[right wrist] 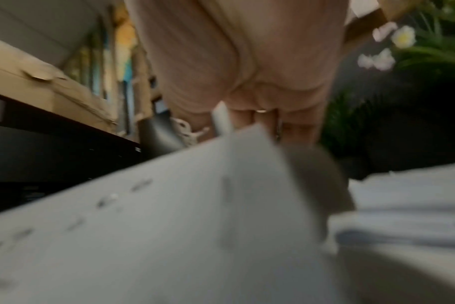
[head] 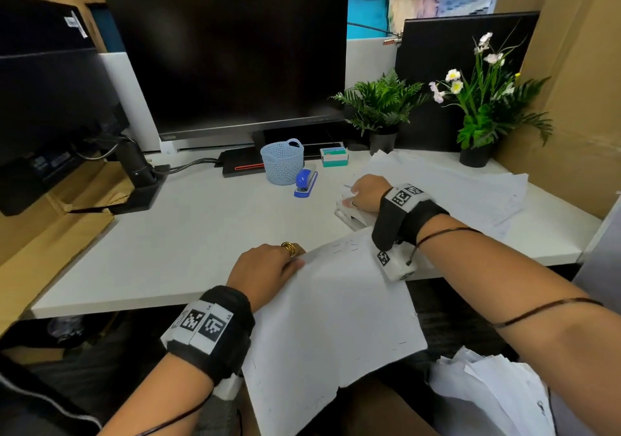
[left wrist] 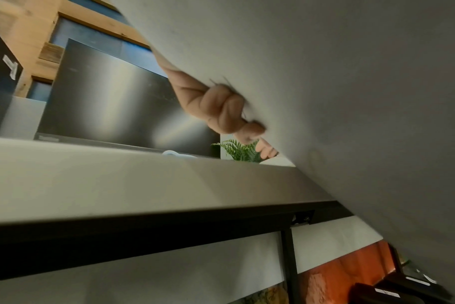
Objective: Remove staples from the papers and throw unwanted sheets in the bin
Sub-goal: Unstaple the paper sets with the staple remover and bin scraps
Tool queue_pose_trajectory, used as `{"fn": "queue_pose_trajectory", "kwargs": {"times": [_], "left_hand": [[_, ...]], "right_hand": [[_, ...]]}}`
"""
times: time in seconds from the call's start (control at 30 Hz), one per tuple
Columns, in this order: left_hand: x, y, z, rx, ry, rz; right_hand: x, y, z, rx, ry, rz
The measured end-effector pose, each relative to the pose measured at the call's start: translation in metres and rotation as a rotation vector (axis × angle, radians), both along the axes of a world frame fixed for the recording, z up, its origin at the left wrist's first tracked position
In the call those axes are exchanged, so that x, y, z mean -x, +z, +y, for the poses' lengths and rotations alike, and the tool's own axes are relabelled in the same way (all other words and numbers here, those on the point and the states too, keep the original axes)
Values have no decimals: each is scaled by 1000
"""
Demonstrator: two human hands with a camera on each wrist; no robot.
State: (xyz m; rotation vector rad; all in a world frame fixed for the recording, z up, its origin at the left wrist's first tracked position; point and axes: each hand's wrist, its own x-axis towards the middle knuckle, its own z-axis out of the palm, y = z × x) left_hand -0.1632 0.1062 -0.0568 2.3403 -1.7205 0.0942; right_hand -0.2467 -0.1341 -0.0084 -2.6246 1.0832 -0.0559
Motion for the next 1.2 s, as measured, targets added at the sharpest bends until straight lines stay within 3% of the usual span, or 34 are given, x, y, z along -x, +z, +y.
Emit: {"fn": "queue_pose_trajectory", "kwargs": {"times": [0.1, 0.17, 0.23, 0.43, 0.53, 0.6, 0.7, 0.8, 1.07, 1.2], "left_hand": [[-5, 6, 4, 66, 32, -30], [-7, 10, 6, 127, 50, -50], [-8, 15, 4, 161, 67, -88], [18, 27, -12, 175, -48, -140], [29, 24, -16, 347, -133, -130], [27, 13, -17, 555, -222, -141], [27, 2, -16, 766, -300, -140], [29, -1, -14, 835, -319, -108], [31, -5, -10, 852, -294, -5], [32, -6, -10, 840, -299, -37]], "right_hand": [[30, 16, 27, -132, 172, -273], [52, 18, 42, -158, 293, -182], [65, 7, 42, -84, 292, -168], [86, -25, 65, -183, 298, -824], [91, -37, 73, -127, 433, -1038], [95, -43, 74, -41, 518, -1115], [103, -49, 76, 123, 572, -1141], [111, -50, 80, 250, 613, -1115], [124, -56, 88, 329, 617, -1084], [124, -61, 86, 382, 603, -1023]]}}
